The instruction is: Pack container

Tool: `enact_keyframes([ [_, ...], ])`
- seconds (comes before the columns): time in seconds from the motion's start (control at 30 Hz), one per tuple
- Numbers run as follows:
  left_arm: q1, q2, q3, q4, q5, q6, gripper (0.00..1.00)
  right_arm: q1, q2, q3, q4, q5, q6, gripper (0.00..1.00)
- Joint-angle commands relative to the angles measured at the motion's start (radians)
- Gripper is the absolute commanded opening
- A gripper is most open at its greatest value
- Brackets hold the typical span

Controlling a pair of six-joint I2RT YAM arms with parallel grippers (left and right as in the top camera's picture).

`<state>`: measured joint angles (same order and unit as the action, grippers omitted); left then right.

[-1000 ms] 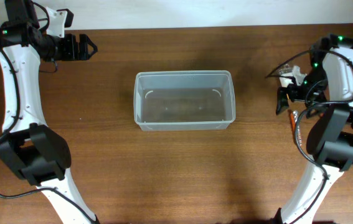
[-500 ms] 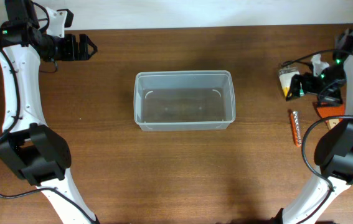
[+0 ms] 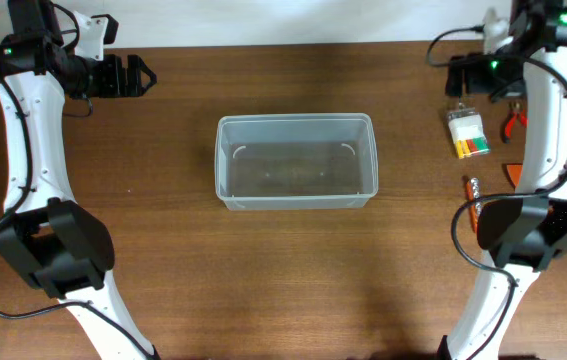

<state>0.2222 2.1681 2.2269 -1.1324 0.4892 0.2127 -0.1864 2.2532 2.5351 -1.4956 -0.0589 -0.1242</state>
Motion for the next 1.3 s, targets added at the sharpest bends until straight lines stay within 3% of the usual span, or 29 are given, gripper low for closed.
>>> enact_keyframes([
  [0.0,0.003,-0.001,0.016,0.002,0.0,-0.01,0.99,-0.053,0.104,0.048,-0.008,-0.056,0.036,0.99],
  [0.1,0.003,-0.001,0.016,0.002,0.0,-0.01,0.99,-0.089,0.192,0.048,-0.026,-0.1,0.011,0.99],
  [0.33,0.003,-0.001,0.016,0.002,0.0,-0.01,0.99,-0.09,0.3,0.047,-0.06,0.005,-0.061,0.99],
  [0.77,0.003,-0.001,0.016,0.002,0.0,-0.01,0.99,-0.1,0.335,0.047,0.05,0.076,-0.201,0.99],
  [1.27,0.003,-0.001,0.016,0.002,0.0,-0.01,0.99,-0.101,0.341,-0.002,0.061,0.071,-0.209,0.99],
])
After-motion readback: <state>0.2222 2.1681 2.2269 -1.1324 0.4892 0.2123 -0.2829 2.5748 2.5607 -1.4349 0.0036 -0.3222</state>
